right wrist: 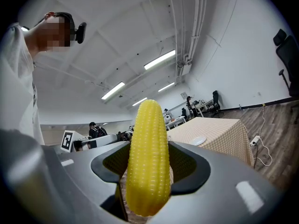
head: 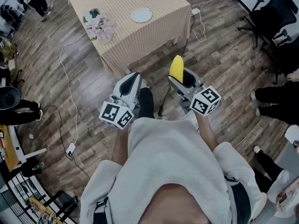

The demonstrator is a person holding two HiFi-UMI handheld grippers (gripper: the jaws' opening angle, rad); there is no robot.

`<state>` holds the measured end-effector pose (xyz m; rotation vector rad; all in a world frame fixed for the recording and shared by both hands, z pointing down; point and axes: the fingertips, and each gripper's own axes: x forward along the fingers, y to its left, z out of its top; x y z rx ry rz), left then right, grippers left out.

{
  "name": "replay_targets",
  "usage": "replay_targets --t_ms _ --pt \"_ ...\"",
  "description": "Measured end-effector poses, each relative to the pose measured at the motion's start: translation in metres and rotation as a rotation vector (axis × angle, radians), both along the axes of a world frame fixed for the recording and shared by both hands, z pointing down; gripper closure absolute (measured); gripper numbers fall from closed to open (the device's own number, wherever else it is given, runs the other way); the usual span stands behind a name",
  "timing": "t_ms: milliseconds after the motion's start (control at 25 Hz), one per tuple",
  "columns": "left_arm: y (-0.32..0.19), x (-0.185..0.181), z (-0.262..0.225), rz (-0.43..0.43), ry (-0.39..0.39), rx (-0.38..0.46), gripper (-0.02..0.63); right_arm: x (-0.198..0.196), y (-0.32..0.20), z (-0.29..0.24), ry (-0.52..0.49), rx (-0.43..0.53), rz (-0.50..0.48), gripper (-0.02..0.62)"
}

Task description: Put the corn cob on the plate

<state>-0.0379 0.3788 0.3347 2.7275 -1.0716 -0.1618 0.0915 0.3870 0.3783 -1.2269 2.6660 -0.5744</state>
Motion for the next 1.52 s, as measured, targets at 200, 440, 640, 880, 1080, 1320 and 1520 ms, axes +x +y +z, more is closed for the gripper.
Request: replay_targets --t_ms 200,440,640,880,1080,1320,1520 --pt "-0.054 0.005 0.011 0.03 0.004 -0.019 0.598 0.001 -0.051 0.009 0.01 -0.022 0.018 0.339" --pt "-0.138 -0.001 0.01 0.056 0.008 -0.031 0.598 -0.005 -0.128 0.011 0.017 -0.048 0.038 0.341" --pt "-0.205 -0.01 0.009 0.083 0.005 -0.05 0.598 -0.017 -0.194 0.007 0.012 -0.064 0.063 0.341" --pt "-0.28 -0.023 0.003 0.111 0.015 -0.054 0.598 -0.032 -0.27 0.002 0.008 -0.08 0.086 0.341" --pt "-0.336 -0.037 -0.009 0.116 0.032 -0.041 0.598 -0.045 -0.326 -0.007 0.022 -0.068 0.097 0.341" --pt "-0.369 -0.038 -0.013 0.159 0.044 -0.034 0.598 -0.049 -0.354 -0.007 0.038 -0.08 0.131 0.341" --pt "-0.373 -0.033 -0.007 0.177 0.045 -0.054 0.6 -0.043 -0.354 0.004 0.042 -0.113 0.15 0.341"
